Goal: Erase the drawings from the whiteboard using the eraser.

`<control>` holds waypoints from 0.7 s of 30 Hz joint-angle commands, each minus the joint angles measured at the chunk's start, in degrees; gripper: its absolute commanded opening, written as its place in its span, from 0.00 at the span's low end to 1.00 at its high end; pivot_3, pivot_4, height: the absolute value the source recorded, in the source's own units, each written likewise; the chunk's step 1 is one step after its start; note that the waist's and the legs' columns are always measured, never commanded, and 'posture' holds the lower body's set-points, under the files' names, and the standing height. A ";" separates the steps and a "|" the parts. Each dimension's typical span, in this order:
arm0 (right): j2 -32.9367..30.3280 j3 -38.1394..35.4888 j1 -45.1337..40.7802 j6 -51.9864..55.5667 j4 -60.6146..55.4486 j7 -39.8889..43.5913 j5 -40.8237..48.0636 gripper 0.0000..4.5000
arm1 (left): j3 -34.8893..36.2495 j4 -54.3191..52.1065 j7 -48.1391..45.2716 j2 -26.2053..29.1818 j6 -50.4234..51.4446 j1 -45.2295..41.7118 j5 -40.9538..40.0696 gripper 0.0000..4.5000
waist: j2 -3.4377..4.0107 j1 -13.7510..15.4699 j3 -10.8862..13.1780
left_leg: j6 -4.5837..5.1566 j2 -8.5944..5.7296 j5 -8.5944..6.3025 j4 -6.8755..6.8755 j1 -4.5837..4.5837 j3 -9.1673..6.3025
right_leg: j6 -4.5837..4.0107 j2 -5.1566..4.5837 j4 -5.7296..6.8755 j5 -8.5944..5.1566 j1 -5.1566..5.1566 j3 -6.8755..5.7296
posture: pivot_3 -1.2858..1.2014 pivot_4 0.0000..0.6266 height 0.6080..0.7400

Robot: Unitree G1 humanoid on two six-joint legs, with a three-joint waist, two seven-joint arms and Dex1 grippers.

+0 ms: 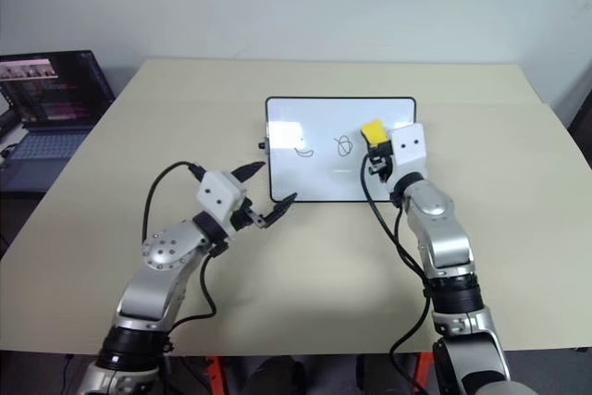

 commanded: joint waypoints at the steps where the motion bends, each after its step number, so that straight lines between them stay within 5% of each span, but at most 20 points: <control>1: -0.36 -0.67 -2.12 -2.09 -0.21 0.32 -0.11 0.31 | 0.99 -0.69 0.15 0.56 -1.67 0.51 0.22 1.00 | 0.00 0.00 0.00 | 0.00 0.00 0.00 0.00 0.00 0.00 | 0.00 0.00 0.00 0.00 0.00 0.00 | 0.52 0.24 1.00; 21: 2.01 0.43 -13.37 -11.25 15.88 -0.13 -1.10 0.31 | 0.98 2.61 0.10 1.49 -4.14 -0.03 0.70 1.00 | 0.01 -0.14 0.00 | 0.00 0.01 0.00 -0.01 0.00 0.01 | -0.01 0.00 0.02 0.00 -0.03 -0.01 | 0.52 0.24 1.00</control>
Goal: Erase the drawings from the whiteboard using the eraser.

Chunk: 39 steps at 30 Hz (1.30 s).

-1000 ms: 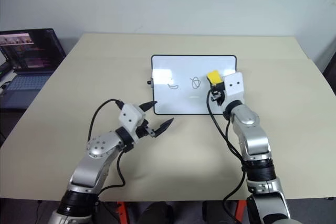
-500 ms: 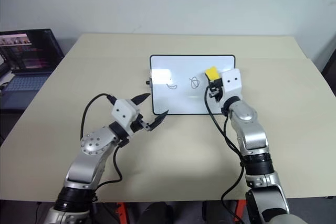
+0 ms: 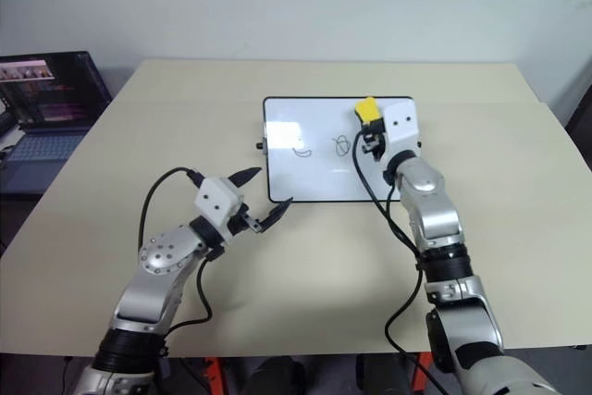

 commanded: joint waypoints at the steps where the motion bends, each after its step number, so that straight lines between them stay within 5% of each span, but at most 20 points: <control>1: 1.77 0.50 -1.94 -4.17 2.15 -0.21 -0.81 0.31 | 0.87 -0.30 0.23 0.25 -1.53 -1.22 0.35 1.00 | 0.00 0.02 0.00 | 0.00 0.00 0.00 -0.01 0.00 -0.01 | 0.00 0.00 0.00 0.00 0.00 -0.01 | 0.52 0.24 1.00; 16: 2.62 3.25 2.67 -9.64 7.42 2.90 -3.59 0.31 | 0.60 -0.34 0.41 -0.32 -0.97 -2.44 0.26 1.00 | 0.00 0.04 0.00 | 0.00 0.00 0.00 0.00 -0.02 0.00 | 0.00 -0.02 -0.01 0.00 -0.01 0.00 | 0.52 0.24 1.00; 39: 1.79 1.37 -2.26 -15.46 16.91 1.68 -4.15 0.31 | 0.62 -0.61 -0.08 -0.24 0.13 -3.68 -0.22 1.00 | 0.00 0.00 0.00 | 0.00 0.00 0.00 0.02 0.00 0.03 | 0.00 -0.02 0.03 0.01 0.00 0.01 | 0.52 0.24 1.00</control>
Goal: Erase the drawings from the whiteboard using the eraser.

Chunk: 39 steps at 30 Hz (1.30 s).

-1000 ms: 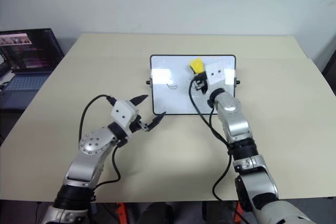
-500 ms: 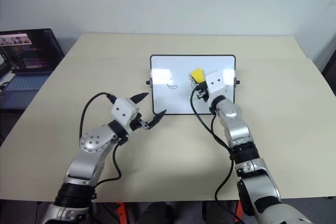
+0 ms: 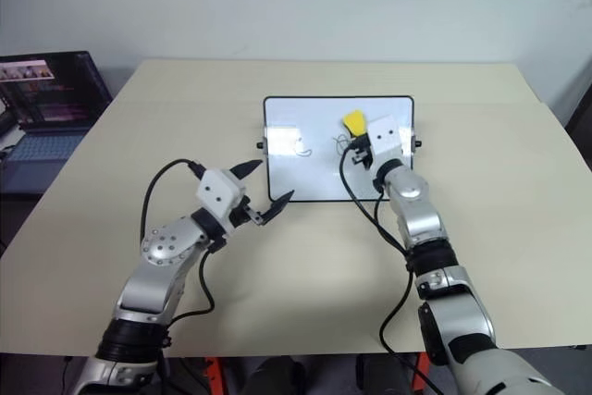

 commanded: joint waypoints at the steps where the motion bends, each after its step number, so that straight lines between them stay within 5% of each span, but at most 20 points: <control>1: 0.46 -0.15 -0.24 -0.37 -0.16 0.25 -0.19 0.31 | 0.71 -1.95 0.01 -0.03 -0.19 -0.82 -0.49 1.00 | 0.00 -0.04 0.00 | 0.00 0.00 0.00 0.00 0.01 0.01 | 0.00 0.00 0.01 0.00 0.00 0.01 | 0.52 0.24 1.00; 24: -0.96 4.06 9.89 3.12 -9.93 7.16 -1.42 0.31 | 1.20 -3.16 0.68 -0.19 1.15 -0.49 -0.79 1.00 | 0.00 0.00 0.00 | 0.00 0.01 0.00 0.01 0.03 -0.01 | 0.00 0.00 0.01 0.00 0.02 0.00 | 0.52 0.24 1.00; 39: -4.94 1.37 18.23 9.28 -26.22 8.19 0.04 0.31 | 0.92 -2.57 0.36 -0.57 0.94 -0.76 -0.75 1.00 | -0.01 0.13 0.00 | 0.00 0.00 0.00 0.01 0.02 -0.02 | 0.00 0.00 -0.01 0.00 0.03 -0.01 | 0.52 0.24 1.00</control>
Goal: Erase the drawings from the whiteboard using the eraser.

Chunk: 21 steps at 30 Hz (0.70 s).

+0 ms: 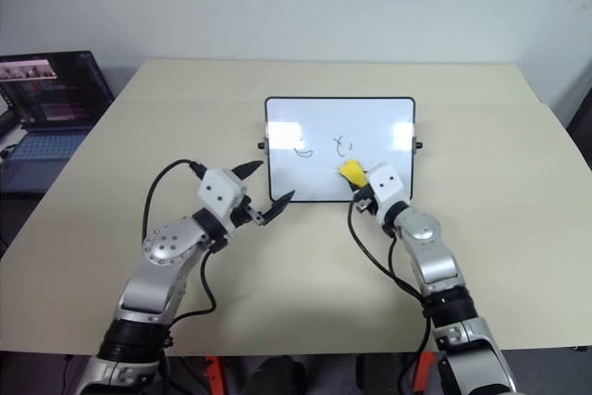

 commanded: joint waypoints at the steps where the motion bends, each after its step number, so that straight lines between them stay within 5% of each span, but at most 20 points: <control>1: -0.40 -2.93 -0.69 1.55 -6.69 -1.56 1.38 0.31 | 0.86 -2.23 0.08 -0.03 -0.49 -0.78 -0.62 1.00 | 0.00 -0.05 0.00 | 0.00 0.00 0.00 0.00 0.00 0.00 | 0.00 0.00 0.00 0.00 0.00 0.01 | 0.52 0.24 1.00; 10: 2.17 -5.02 -6.87 3.12 -10.79 -5.53 2.59 0.31 | 0.36 -1.04 -0.53 -0.47 -1.09 -1.80 -0.53 1.00 | 0.00 -0.05 0.00 | 0.00 0.00 0.00 -0.01 -0.01 -0.02 | 0.00 0.01 -0.01 0.00 -0.02 -0.02 | 0.52 0.24 1.00; 21: 3.78 -3.23 -15.92 -2.70 6.49 -6.89 -0.07 0.31 | 0.26 -1.63 -0.50 -0.57 -1.09 -1.42 -0.44 1.00 | 0.00 -0.17 0.00 | 0.00 0.00 0.00 -0.02 -0.01 0.02 | 0.00 0.00 -0.01 0.00 -0.03 0.00 | 0.52 0.24 1.00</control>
